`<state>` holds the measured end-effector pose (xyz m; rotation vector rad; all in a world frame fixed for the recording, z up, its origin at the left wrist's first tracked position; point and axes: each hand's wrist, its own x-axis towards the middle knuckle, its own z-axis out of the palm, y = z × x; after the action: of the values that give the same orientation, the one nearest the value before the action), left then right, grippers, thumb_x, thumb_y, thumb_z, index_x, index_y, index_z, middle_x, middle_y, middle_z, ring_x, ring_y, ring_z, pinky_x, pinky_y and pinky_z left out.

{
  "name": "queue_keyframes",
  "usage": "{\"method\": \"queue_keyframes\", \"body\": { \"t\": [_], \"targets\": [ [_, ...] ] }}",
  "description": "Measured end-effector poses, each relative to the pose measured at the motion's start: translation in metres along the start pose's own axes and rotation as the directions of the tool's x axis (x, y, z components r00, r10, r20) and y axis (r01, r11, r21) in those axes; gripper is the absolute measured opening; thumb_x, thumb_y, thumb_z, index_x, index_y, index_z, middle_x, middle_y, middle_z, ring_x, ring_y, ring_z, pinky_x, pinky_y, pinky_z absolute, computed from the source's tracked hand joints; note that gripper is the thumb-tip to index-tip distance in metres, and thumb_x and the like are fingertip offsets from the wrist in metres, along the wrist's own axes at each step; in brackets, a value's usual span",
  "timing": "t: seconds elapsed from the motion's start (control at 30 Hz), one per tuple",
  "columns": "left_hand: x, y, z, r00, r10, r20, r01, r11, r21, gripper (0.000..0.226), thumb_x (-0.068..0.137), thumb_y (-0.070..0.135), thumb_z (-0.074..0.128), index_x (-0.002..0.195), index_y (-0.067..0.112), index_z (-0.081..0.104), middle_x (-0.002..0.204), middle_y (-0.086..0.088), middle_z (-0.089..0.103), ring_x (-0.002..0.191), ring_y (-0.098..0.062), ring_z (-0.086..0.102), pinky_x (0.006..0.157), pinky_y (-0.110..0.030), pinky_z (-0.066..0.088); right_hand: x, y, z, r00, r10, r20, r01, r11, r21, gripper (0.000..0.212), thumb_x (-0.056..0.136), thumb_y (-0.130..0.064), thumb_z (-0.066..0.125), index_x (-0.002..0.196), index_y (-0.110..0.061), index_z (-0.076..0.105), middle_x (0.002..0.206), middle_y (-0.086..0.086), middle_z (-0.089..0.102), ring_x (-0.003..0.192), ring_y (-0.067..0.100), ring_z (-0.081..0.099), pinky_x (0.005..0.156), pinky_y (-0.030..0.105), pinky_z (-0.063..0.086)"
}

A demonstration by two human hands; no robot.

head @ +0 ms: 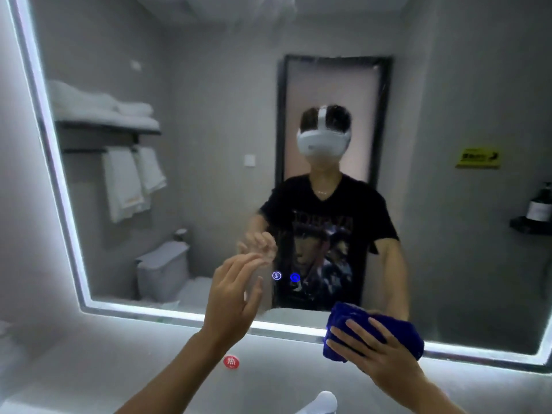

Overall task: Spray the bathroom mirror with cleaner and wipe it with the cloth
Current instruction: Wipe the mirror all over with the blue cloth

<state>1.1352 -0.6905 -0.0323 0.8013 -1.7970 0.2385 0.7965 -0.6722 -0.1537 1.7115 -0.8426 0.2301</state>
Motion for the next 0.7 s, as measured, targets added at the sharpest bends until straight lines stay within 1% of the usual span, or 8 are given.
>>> {"method": "queue_keyframes", "body": {
  "t": [0.07,0.1,0.2,0.27,0.4,0.57,0.63,0.7],
  "targets": [
    [0.013,0.0,-0.008,1.0,0.026,-0.008,-0.026,0.999,0.031,0.03,0.093,0.021,0.052,0.119,0.016,0.066,0.127,0.003,0.063,0.12,-0.018,0.055,0.096,-0.047,0.046,0.009,0.011,-0.006,0.999,-0.052,-0.005,0.052,0.998,0.029,0.058,0.094,-0.017,0.046,0.15,-0.03,0.039,0.157,-0.007,0.036,0.149,0.022,0.022,0.123,0.046,0.01],
    [0.021,0.002,-0.012,0.999,0.04,-0.01,-0.04,0.998,0.045,0.031,0.092,0.021,0.052,0.12,0.016,0.066,0.129,0.003,0.063,0.121,-0.019,0.055,0.098,-0.046,0.045,0.016,0.018,-0.01,0.999,-0.048,-0.014,0.048,0.997,0.058,0.06,0.092,-0.02,0.049,0.151,-0.03,0.039,0.158,-0.006,0.036,0.148,0.022,0.025,0.123,0.046,0.011],
    [0.045,0.008,-0.023,0.998,0.062,-0.032,-0.06,0.996,0.067,0.034,0.09,0.02,0.053,0.122,0.016,0.065,0.131,0.0,0.062,0.122,-0.022,0.055,0.101,-0.045,0.044,0.053,0.051,-0.025,0.997,0.022,-0.076,-0.011,0.99,0.14,0.055,0.095,-0.022,0.051,0.149,-0.028,0.042,0.157,-0.003,0.038,0.146,0.024,0.031,0.119,0.049,0.023],
    [0.057,0.012,-0.034,0.997,0.058,-0.056,-0.054,0.996,0.066,0.034,0.09,0.02,0.053,0.121,0.012,0.065,0.13,-0.002,0.062,0.122,-0.023,0.055,0.101,-0.046,0.044,0.077,0.077,-0.035,0.993,0.044,-0.11,-0.026,0.987,0.16,0.05,0.099,-0.022,0.05,0.148,-0.026,0.045,0.156,-0.001,0.04,0.146,0.027,0.033,0.115,0.051,0.03],
    [0.073,0.006,-0.058,0.991,0.078,-0.108,-0.068,0.993,0.094,0.033,0.091,0.021,0.052,0.119,0.011,0.066,0.128,-0.003,0.063,0.12,-0.022,0.055,0.101,-0.045,0.043,0.117,0.111,-0.051,0.986,0.071,-0.149,-0.051,0.989,0.137,0.047,0.1,-0.022,0.053,0.146,-0.026,0.048,0.156,0.001,0.04,0.145,0.029,0.035,0.116,0.052,0.031],
    [0.077,-0.011,-0.07,0.987,0.046,-0.152,-0.029,0.994,0.108,0.032,0.091,0.02,0.052,0.12,0.012,0.065,0.126,-0.002,0.063,0.119,-0.021,0.054,0.102,-0.042,0.042,0.165,0.099,-0.053,0.981,0.095,-0.167,-0.073,0.989,0.131,0.049,0.1,-0.024,0.057,0.148,-0.027,0.045,0.158,0.001,0.036,0.148,0.029,0.03,0.117,0.053,0.03],
    [0.072,-0.015,-0.072,0.989,0.032,-0.146,-0.016,0.994,0.109,0.032,0.091,0.02,0.052,0.12,0.012,0.065,0.126,-0.002,0.063,0.119,-0.021,0.054,0.102,-0.04,0.042,0.189,0.084,-0.053,0.976,0.101,-0.191,-0.074,0.987,0.145,0.049,0.101,-0.024,0.055,0.148,-0.028,0.045,0.159,0.0,0.035,0.148,0.028,0.029,0.116,0.053,0.031],
    [0.065,-0.021,-0.075,0.991,0.008,-0.136,0.007,0.994,0.11,0.032,0.092,0.022,0.051,0.119,0.011,0.065,0.125,-0.003,0.063,0.119,-0.021,0.054,0.102,-0.038,0.042,0.214,0.066,-0.054,0.978,0.084,-0.19,-0.054,0.986,0.155,0.048,0.102,-0.025,0.052,0.149,-0.028,0.043,0.16,0.0,0.033,0.149,0.028,0.027,0.117,0.052,0.028]
  ]
}}
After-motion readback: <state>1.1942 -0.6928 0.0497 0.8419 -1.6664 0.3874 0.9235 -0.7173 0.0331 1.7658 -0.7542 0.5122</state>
